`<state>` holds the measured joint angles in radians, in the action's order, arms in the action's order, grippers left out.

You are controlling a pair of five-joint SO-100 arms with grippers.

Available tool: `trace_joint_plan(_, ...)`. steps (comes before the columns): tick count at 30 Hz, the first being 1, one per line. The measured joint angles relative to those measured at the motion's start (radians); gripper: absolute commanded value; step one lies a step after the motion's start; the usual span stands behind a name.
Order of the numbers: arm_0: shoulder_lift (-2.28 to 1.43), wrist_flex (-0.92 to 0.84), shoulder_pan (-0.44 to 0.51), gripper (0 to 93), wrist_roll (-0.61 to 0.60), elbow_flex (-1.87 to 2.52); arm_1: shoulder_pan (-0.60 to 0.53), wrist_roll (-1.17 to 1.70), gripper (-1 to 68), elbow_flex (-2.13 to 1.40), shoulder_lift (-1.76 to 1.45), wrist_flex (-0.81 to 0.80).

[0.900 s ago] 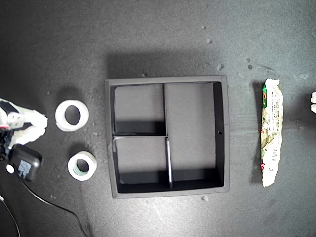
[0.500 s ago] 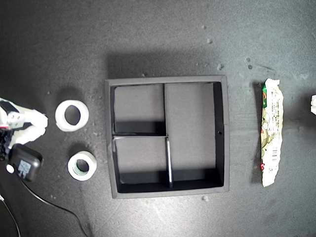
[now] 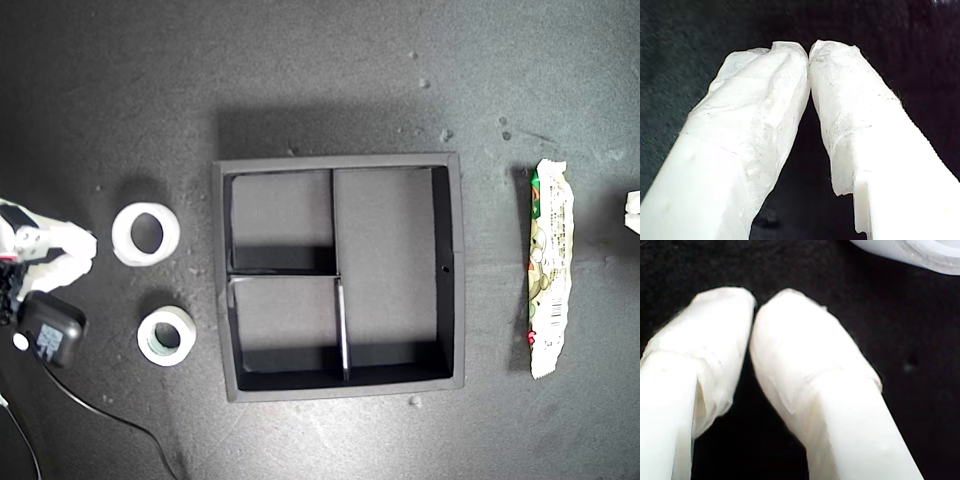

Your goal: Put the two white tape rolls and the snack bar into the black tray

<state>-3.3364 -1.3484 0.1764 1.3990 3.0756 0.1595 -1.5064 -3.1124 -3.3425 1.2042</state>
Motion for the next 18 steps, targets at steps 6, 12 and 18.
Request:
trace_joint_plan(6,0.000,0.130,0.081,0.0,0.129,0.005,0.014,0.000,-0.3,0.000,0.000,-0.170)
trace_joint_plan(12,0.000,0.377,0.172,0.0,0.186,0.005,-0.012,0.000,-0.4,0.000,0.000,-0.267)
trace_joint_plan(18,0.000,0.640,0.207,0.0,0.080,0.005,-0.040,0.000,-0.4,0.000,0.000,-0.296)
